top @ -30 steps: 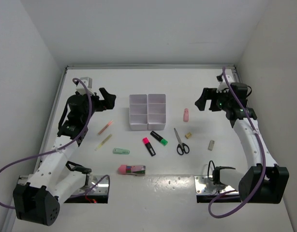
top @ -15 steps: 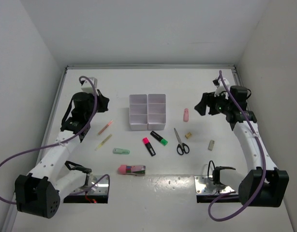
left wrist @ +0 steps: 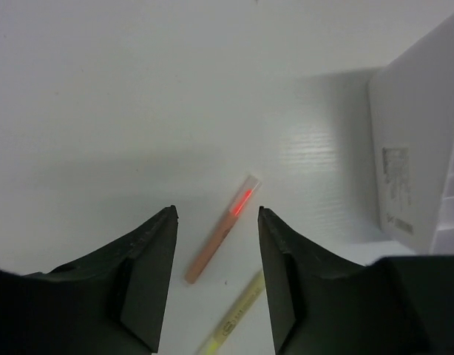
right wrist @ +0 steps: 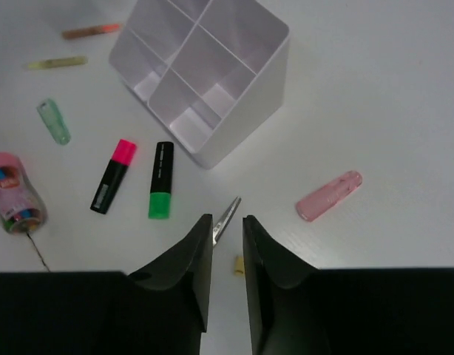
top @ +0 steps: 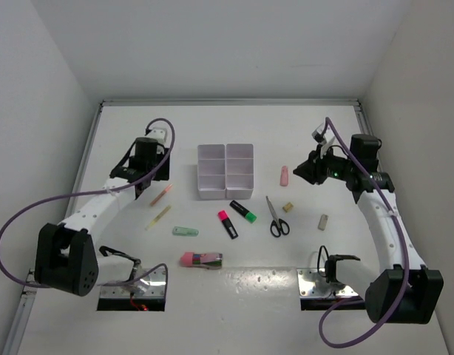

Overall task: Sort the stationery into containers
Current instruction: Pick up the pen from the center of the board.

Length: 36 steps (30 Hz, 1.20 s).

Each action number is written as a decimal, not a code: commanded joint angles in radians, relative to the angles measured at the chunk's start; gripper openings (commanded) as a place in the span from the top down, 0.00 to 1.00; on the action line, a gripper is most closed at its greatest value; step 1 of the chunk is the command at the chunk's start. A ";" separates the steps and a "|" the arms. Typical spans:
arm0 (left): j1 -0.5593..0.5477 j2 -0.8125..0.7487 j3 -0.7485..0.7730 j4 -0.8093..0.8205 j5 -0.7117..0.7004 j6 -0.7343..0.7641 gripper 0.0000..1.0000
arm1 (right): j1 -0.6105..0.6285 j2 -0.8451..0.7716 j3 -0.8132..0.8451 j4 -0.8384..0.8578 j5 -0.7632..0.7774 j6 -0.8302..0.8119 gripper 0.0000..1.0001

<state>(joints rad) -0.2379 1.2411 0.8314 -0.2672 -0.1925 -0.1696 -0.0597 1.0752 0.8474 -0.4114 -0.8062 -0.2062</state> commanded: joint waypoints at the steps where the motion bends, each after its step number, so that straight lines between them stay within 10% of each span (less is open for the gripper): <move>1: -0.009 0.081 0.058 -0.059 0.004 0.091 0.48 | 0.006 -0.023 -0.005 -0.038 -0.129 -0.199 0.78; 7: -0.009 0.230 0.101 -0.113 0.051 0.139 0.31 | 0.006 -0.012 -0.024 -0.047 -0.152 -0.246 0.51; 36: 0.003 0.532 0.195 -0.132 0.111 0.200 0.54 | -0.003 -0.020 -0.033 -0.093 -0.192 -0.295 0.51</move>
<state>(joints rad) -0.2462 1.7451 1.0073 -0.3962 -0.0750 0.0185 -0.0574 1.0721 0.8135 -0.5240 -0.9482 -0.4698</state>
